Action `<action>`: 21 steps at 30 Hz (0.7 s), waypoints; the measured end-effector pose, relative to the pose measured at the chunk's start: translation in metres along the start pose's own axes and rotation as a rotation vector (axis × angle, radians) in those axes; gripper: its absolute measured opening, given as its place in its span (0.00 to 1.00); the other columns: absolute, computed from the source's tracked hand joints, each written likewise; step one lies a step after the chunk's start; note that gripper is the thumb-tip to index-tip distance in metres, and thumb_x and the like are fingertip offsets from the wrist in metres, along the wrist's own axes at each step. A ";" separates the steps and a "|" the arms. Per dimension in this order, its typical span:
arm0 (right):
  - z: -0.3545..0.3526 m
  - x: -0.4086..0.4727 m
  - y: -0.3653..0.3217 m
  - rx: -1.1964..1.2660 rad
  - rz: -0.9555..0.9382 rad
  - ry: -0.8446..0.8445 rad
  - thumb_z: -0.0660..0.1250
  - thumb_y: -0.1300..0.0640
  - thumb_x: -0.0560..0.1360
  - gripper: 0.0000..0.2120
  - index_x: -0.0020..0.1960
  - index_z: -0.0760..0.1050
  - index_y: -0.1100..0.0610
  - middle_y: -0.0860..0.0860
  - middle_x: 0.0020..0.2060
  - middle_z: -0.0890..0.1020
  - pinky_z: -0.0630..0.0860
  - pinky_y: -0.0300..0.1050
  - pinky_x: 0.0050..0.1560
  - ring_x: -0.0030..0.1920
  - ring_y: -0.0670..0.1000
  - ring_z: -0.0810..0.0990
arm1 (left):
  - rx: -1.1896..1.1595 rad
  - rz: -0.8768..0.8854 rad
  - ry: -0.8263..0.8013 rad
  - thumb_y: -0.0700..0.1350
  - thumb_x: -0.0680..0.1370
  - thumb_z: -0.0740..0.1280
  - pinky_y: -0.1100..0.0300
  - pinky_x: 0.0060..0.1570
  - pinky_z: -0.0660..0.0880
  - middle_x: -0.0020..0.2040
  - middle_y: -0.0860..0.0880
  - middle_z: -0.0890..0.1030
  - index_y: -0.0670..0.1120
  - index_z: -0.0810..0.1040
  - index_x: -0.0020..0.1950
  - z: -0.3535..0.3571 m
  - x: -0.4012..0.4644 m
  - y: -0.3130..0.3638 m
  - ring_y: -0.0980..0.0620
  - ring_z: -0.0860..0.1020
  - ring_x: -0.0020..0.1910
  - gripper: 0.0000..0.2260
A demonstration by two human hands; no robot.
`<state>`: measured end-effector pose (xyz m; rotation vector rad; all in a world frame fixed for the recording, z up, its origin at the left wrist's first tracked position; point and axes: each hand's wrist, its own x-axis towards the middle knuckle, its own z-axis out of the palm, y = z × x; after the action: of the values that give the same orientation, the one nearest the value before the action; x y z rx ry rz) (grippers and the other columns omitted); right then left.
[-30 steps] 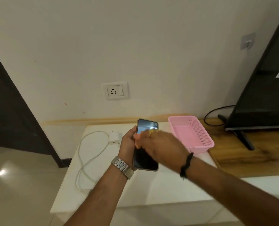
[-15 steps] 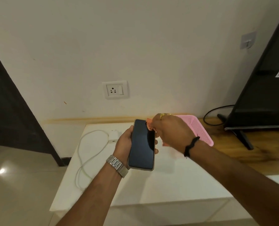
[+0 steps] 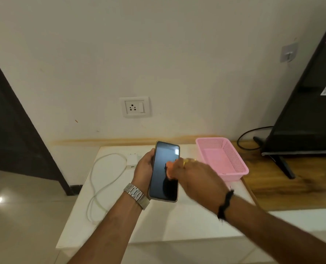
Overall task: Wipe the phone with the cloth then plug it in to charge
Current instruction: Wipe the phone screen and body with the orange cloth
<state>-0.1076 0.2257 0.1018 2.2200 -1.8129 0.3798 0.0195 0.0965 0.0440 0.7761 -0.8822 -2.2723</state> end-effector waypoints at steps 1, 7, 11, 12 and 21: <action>0.006 -0.013 -0.009 0.027 -0.039 -0.016 0.78 0.62 0.69 0.13 0.52 0.84 0.50 0.48 0.43 0.84 0.81 0.44 0.36 0.41 0.52 0.85 | -0.010 -0.002 -0.010 0.59 0.80 0.62 0.46 0.53 0.76 0.63 0.33 0.81 0.38 0.79 0.71 0.000 0.000 0.001 0.36 0.80 0.50 0.30; 0.025 -0.014 -0.051 0.157 -0.154 0.023 0.83 0.60 0.66 0.19 0.55 0.86 0.49 0.46 0.51 0.87 0.84 0.42 0.44 0.46 0.50 0.87 | -0.099 0.009 -0.089 0.60 0.82 0.58 0.47 0.46 0.81 0.60 0.36 0.83 0.38 0.81 0.69 0.012 -0.003 -0.006 0.40 0.82 0.46 0.29; 0.015 -0.023 -0.029 0.119 -0.169 0.027 0.82 0.62 0.67 0.18 0.53 0.86 0.49 0.46 0.51 0.87 0.84 0.42 0.45 0.49 0.51 0.87 | -0.131 0.032 -0.110 0.60 0.82 0.58 0.47 0.48 0.79 0.61 0.37 0.82 0.37 0.78 0.71 0.001 -0.005 0.002 0.40 0.82 0.47 0.30; 0.013 -0.028 -0.019 0.109 -0.154 0.018 0.81 0.63 0.67 0.18 0.54 0.86 0.49 0.46 0.53 0.87 0.84 0.44 0.47 0.50 0.52 0.87 | -0.138 0.033 -0.121 0.61 0.82 0.58 0.48 0.48 0.79 0.61 0.37 0.81 0.38 0.79 0.70 -0.003 -0.005 0.005 0.41 0.81 0.47 0.30; 0.011 -0.025 -0.022 0.130 -0.204 -0.030 0.81 0.62 0.67 0.16 0.51 0.86 0.48 0.45 0.50 0.87 0.82 0.41 0.42 0.47 0.50 0.87 | -0.141 0.043 -0.138 0.61 0.77 0.63 0.47 0.47 0.81 0.59 0.38 0.84 0.39 0.84 0.64 -0.007 -0.001 0.003 0.40 0.83 0.46 0.30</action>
<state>-0.0901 0.2493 0.0825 2.4833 -1.5964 0.4362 0.0257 0.0926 0.0426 0.5385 -0.7825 -2.3426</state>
